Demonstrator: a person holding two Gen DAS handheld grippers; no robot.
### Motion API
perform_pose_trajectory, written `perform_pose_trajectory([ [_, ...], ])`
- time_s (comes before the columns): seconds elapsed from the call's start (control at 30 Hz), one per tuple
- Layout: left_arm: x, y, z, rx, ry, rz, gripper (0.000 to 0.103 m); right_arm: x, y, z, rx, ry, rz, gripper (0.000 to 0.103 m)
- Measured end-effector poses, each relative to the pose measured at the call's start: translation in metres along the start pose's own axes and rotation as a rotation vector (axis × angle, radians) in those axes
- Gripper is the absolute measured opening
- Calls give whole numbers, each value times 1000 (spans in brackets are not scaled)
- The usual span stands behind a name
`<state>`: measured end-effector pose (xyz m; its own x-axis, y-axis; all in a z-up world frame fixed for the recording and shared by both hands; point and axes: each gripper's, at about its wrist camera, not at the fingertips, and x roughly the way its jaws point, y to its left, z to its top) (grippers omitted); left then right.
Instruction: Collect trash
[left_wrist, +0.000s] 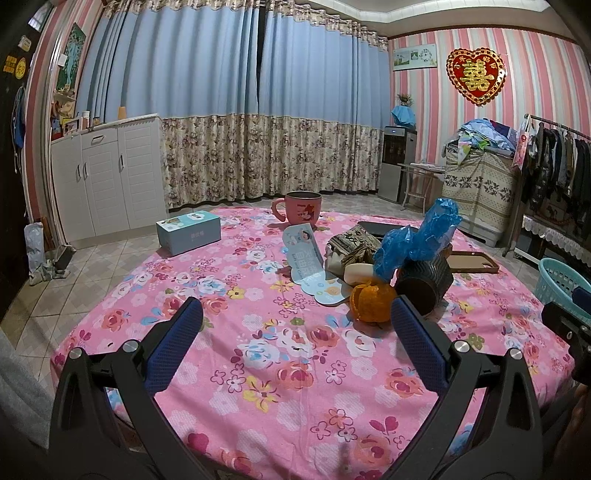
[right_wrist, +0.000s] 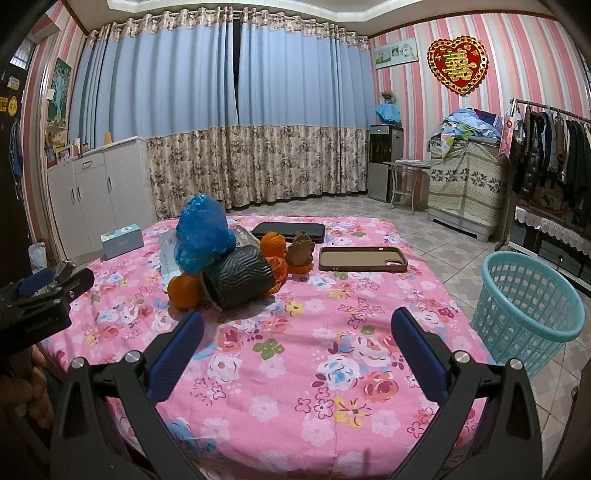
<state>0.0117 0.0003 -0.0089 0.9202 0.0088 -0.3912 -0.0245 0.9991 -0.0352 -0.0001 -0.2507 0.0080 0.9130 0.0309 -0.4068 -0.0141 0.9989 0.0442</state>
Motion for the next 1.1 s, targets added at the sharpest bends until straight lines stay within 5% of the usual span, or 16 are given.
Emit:
perform_pose_trajectory([
  [1.1, 0, -3, 0, 6, 1, -2, 98, 1, 0, 0, -7, -1, 3, 99],
])
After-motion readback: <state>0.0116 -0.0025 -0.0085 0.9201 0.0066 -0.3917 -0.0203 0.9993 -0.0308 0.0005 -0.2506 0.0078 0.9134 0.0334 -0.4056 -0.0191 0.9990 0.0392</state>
